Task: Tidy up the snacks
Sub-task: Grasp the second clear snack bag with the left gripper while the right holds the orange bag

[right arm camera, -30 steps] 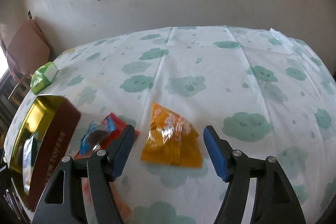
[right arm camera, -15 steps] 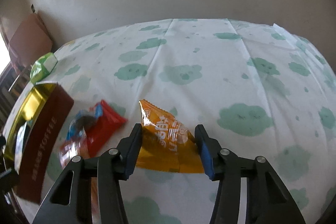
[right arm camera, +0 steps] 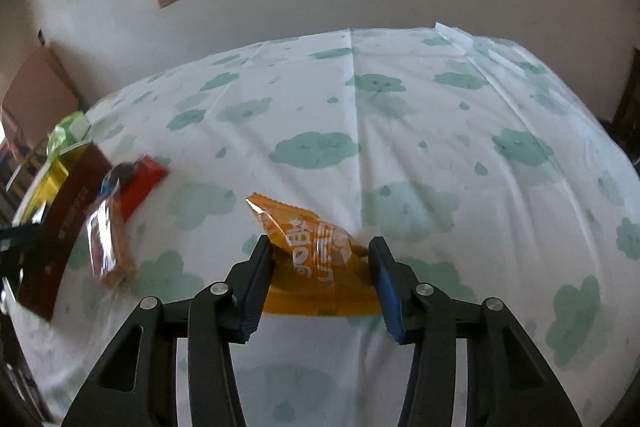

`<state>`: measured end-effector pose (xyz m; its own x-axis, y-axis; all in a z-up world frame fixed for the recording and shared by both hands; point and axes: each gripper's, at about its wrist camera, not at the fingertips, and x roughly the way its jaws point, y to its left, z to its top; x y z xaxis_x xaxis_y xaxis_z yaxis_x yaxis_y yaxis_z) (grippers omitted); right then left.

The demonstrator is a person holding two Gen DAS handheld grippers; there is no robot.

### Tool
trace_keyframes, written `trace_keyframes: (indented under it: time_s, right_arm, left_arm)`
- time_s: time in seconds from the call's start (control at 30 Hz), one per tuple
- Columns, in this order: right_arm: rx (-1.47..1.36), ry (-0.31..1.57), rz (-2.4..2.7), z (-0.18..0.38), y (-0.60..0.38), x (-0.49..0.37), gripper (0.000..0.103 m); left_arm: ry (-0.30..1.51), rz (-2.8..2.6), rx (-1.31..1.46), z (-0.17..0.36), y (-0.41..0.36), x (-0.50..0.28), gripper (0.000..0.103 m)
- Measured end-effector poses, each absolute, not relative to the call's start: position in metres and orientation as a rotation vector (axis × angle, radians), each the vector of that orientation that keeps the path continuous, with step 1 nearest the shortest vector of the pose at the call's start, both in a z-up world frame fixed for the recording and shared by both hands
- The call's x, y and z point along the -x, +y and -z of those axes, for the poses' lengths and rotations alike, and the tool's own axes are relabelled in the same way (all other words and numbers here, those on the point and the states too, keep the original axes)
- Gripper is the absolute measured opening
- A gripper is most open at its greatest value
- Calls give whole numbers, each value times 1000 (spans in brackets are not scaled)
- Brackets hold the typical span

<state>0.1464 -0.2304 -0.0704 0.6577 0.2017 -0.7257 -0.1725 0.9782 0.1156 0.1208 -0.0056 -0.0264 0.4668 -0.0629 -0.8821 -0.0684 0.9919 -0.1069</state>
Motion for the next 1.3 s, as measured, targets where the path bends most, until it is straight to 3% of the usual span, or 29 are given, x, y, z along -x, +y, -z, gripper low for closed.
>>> trace_keyframes:
  time_s: [0.57, 0.9, 1.3]
  right_arm:
    - [-88, 854, -246, 75, -235, -151, 49]
    - [-91, 854, -247, 75, -234, -151, 50]
    - [-87, 855, -243, 76, -232, -151, 50]
  left_arm:
    - [1203, -173, 211, 61, -24, -159, 90]
    - [1222, -144, 111, 57, -4, -133, 63]
    - [1177, -111, 30, 59, -3, -134, 55]
